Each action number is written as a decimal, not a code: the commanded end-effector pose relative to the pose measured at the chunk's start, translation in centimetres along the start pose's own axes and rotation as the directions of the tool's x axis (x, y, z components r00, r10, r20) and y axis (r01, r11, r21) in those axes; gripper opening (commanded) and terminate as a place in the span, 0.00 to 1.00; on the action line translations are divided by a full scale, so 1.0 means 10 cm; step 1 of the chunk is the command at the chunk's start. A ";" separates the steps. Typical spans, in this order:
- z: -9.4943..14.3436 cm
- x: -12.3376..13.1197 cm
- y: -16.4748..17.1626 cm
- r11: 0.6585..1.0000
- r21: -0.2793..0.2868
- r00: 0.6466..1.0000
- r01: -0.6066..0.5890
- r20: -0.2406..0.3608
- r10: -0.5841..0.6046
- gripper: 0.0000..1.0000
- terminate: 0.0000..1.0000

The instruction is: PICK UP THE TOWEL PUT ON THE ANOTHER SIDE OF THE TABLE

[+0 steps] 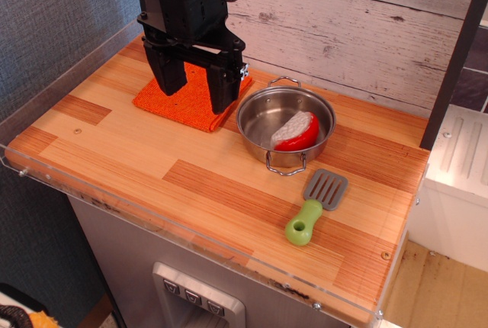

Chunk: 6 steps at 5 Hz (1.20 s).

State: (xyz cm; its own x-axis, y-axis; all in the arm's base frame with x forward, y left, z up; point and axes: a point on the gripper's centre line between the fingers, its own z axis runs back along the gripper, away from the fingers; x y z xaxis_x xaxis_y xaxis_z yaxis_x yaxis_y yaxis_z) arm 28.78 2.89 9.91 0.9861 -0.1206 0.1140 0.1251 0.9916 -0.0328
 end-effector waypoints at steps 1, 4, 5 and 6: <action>0.00 0.00 0.00 1.000 0.000 1.000 0.000 0.000 0.000 1.00 0.00; -0.22 0.77 0.72 0.986 0.130 0.994 -0.108 0.042 0.103 1.00 0.00; -0.33 0.87 0.85 0.974 0.165 0.988 -0.153 0.022 0.151 1.00 0.00; -0.43 0.83 0.91 0.974 0.153 0.986 -0.166 0.009 0.166 1.00 0.00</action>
State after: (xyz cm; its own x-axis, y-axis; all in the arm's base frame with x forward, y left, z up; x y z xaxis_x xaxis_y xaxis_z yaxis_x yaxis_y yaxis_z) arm 38.19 9.78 4.57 0.9971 0.0346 0.0677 -0.0405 0.9953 0.0877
